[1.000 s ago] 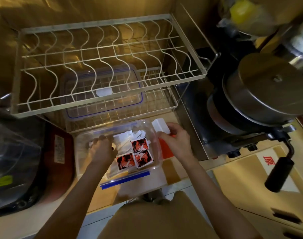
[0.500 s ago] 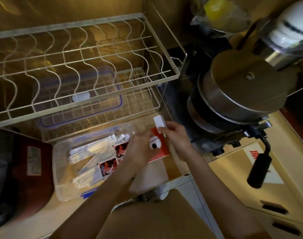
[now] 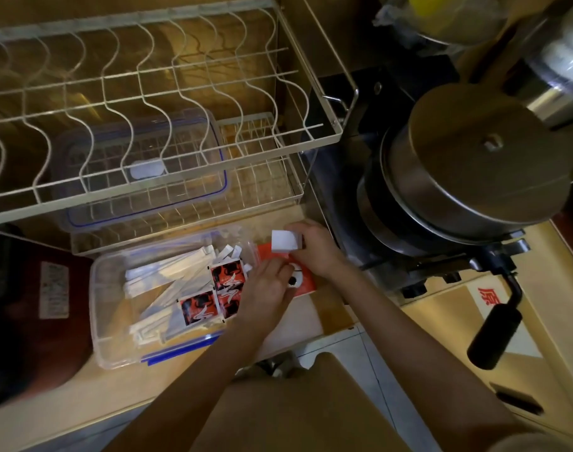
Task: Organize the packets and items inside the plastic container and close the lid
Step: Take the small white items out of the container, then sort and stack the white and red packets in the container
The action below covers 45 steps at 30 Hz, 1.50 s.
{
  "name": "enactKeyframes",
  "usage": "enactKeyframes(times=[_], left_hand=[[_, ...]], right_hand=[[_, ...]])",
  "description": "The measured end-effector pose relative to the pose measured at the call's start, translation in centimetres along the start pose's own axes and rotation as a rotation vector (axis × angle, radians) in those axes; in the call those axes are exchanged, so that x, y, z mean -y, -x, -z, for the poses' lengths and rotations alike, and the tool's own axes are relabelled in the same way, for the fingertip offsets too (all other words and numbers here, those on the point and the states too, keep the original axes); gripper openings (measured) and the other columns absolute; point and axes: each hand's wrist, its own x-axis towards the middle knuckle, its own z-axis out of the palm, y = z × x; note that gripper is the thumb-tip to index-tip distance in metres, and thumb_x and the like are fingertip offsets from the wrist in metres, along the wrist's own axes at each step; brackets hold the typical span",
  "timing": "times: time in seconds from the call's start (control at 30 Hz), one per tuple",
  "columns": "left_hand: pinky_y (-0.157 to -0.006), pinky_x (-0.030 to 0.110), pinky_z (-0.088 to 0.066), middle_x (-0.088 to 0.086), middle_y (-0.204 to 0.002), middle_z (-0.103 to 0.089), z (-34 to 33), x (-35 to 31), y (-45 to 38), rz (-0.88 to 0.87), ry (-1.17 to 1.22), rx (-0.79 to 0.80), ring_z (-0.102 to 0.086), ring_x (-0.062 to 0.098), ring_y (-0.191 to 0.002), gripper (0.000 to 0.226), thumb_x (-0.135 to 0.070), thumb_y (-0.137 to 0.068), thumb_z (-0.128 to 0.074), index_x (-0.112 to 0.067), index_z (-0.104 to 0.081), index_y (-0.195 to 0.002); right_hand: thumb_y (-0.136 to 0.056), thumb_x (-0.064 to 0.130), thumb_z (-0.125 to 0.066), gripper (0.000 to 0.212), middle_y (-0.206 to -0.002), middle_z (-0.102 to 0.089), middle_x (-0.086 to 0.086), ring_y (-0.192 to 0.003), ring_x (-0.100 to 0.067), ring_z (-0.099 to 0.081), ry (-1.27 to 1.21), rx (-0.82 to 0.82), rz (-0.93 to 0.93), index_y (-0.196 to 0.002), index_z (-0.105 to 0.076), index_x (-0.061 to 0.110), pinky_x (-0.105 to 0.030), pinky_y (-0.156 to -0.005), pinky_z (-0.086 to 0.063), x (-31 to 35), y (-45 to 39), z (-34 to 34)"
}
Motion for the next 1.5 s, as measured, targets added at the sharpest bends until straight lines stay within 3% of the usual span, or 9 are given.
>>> enactKeyframes(times=[0.13, 0.27, 0.37, 0.47, 0.67, 0.87, 1.1, 1.27, 1.5], left_hand=[[-0.080, 0.033, -0.056, 0.007, -0.098, -0.073, -0.1, 0.3, 0.0, -0.033, -0.069, -0.053, -0.068, 0.024, -0.093, 0.044, -0.022, -0.054, -0.085, -0.011, -0.070, -0.094], [-0.085, 0.034, -0.052, 0.009, -0.104, -0.068, -0.2, 0.3, 0.2, -0.029, 0.085, -0.093, -0.063, 0.025, -0.098, 0.036, -0.022, -0.069, -0.074, -0.010, -0.066, -0.102], [-0.086, 0.023, -0.043, 0.007, -0.110, -0.066, 1.4, 0.7, 0.7, 0.134, 0.305, -0.153, -0.058, 0.020, -0.100, 0.025, -0.020, -0.082, -0.062, -0.011, -0.066, -0.105], [-0.073, 0.023, -0.044, 0.011, -0.103, -0.067, 3.5, 2.4, 1.5, 0.257, 0.363, -0.180, -0.063, 0.023, -0.086, 0.020, -0.018, -0.085, -0.056, -0.007, -0.067, -0.099], [-0.075, 0.035, -0.053, 0.012, -0.098, -0.072, 4.7, 7.7, 4.1, 0.451, 0.294, -0.126, -0.068, 0.027, -0.083, 0.017, -0.015, -0.083, -0.063, -0.009, -0.068, -0.099], [-0.095, 0.039, -0.048, 0.010, -0.124, -0.058, 3.8, 10.8, 5.3, 0.538, 0.071, 0.126, -0.052, 0.027, -0.115, 0.044, -0.022, -0.077, -0.070, -0.015, -0.058, -0.119], [-0.091, 0.036, -0.045, 0.005, -0.120, -0.060, 3.0, 11.4, 5.3, 0.471, -0.083, 0.143, -0.051, 0.024, -0.112, 0.036, -0.020, -0.082, -0.064, -0.019, -0.058, -0.117], [-0.091, 0.036, -0.045, 0.009, -0.118, -0.059, 2.8, 11.2, 5.4, 0.483, -0.076, 0.107, -0.051, 0.026, -0.112, 0.031, -0.016, -0.084, -0.061, -0.016, -0.058, -0.116], [-0.086, 0.034, -0.046, 0.008, -0.114, -0.060, 3.5, 11.6, 6.0, 0.450, 0.001, 0.054, -0.055, 0.025, -0.106, 0.028, -0.016, -0.085, -0.060, -0.015, -0.059, -0.112]], right_hand=[[-0.079, 0.008, -0.066, 0.041, -0.122, -0.059, -0.017, -0.113, -0.028, -0.054, -0.010, 0.078, 0.018, -0.120, -0.059, 0.006, -0.030, -0.095, -0.041, -0.6, -0.2, 0.1], [-0.083, 0.010, -0.060, 0.047, -0.130, -0.054, -0.012, -0.117, -0.025, -0.053, -0.023, 0.091, -0.003, -0.130, -0.052, 0.010, -0.026, -0.093, -0.040, -0.7, -0.2, 0.4], [-0.085, 0.004, -0.054, 0.046, -0.133, -0.053, -0.012, -0.120, -0.025, -0.053, -0.039, -0.007, 0.017, -0.130, -0.052, 0.010, -0.029, -0.100, -0.041, 0.2, -0.2, 0.7], [-0.085, 0.000, -0.054, 0.036, -0.123, -0.060, -0.011, -0.111, -0.020, -0.058, -0.144, -0.059, 0.080, -0.120, -0.060, 0.007, -0.022, -0.092, -0.043, 2.2, 0.4, 0.3], [-0.085, -0.002, -0.057, 0.033, -0.107, -0.065, -0.012, -0.090, -0.012, -0.057, -0.273, 0.100, 0.166, -0.116, -0.060, 0.007, -0.011, -0.072, -0.045, 6.0, 0.9, -4.3], [-0.087, -0.004, -0.050, 0.051, -0.138, -0.048, -0.015, -0.127, -0.029, -0.044, 0.155, 0.242, 0.158, -0.136, -0.041, 0.007, -0.033, -0.103, -0.035, 7.6, 0.0, -9.6], [-0.086, -0.002, -0.047, 0.049, -0.140, -0.039, -0.018, -0.131, -0.032, -0.034, 0.640, 0.201, 0.239, -0.134, -0.036, 0.002, -0.040, -0.112, -0.028, 6.7, -1.0, -11.6], [-0.088, 0.003, -0.045, 0.042, -0.136, -0.043, -0.017, -0.130, -0.031, -0.036, 0.700, 0.086, 0.261, -0.130, -0.040, 0.004, -0.040, -0.108, -0.030, 6.8, -1.2, -11.8], [-0.089, 0.007, -0.049, 0.030, -0.122, -0.062, -0.010, -0.117, -0.024, -0.053, 0.672, 0.129, 0.374, -0.116, -0.060, 0.013, -0.037, -0.102, -0.041, 6.7, -1.2, -11.1]])
